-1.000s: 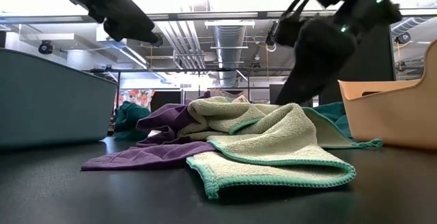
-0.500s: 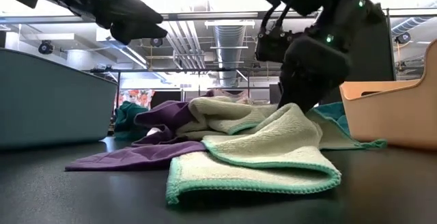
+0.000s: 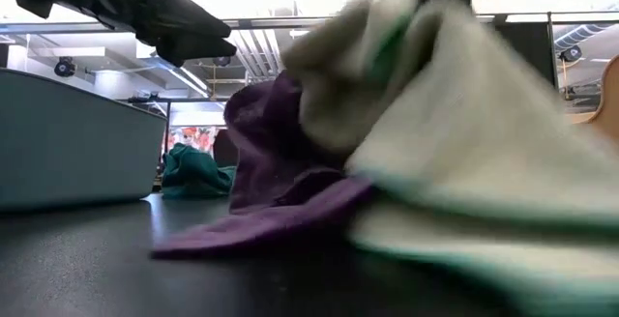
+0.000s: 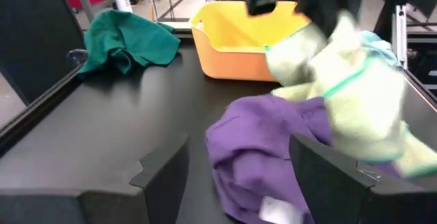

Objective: Sort microfiber towel by color & place in baskets
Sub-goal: Put the light green microfiber towel into the blue bin

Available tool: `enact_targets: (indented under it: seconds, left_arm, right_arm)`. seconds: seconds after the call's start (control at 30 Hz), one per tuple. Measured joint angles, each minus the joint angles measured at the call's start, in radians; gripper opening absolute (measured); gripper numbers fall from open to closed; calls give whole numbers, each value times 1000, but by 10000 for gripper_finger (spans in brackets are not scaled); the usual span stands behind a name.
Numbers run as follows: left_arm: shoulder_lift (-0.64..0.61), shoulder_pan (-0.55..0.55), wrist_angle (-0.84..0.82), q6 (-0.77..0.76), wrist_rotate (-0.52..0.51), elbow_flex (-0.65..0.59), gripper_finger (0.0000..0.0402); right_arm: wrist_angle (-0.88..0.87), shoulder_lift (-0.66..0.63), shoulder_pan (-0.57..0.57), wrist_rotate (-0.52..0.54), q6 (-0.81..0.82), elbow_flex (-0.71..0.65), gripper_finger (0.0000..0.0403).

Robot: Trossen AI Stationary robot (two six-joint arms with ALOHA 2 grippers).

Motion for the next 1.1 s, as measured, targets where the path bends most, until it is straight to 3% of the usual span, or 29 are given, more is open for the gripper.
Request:
enact_targets:
  seconds: [0.13, 0.4, 0.73, 0.93, 1.1]
  left_arm:
    - [0, 0, -1, 6, -10, 2, 235]
    - [0, 0, -2, 6, -11, 2, 235]
    - [1, 0, -4, -5, -11, 0, 235]
    - [1, 0, -4, -29, -11, -1, 235]
    - [1, 0, -7, -37, -30, -1, 235]
  right_arm:
    - [45, -83, -24, 19, -51, -2, 18]
    - [90, -143, -69, 414, -27, -4, 18]
    - [242, -161, -187, 648, -252, 75, 18]
    - [286, -58, -296, 649, -240, 54, 18]
    - [345, 104, -346, 507, -163, 21, 18]
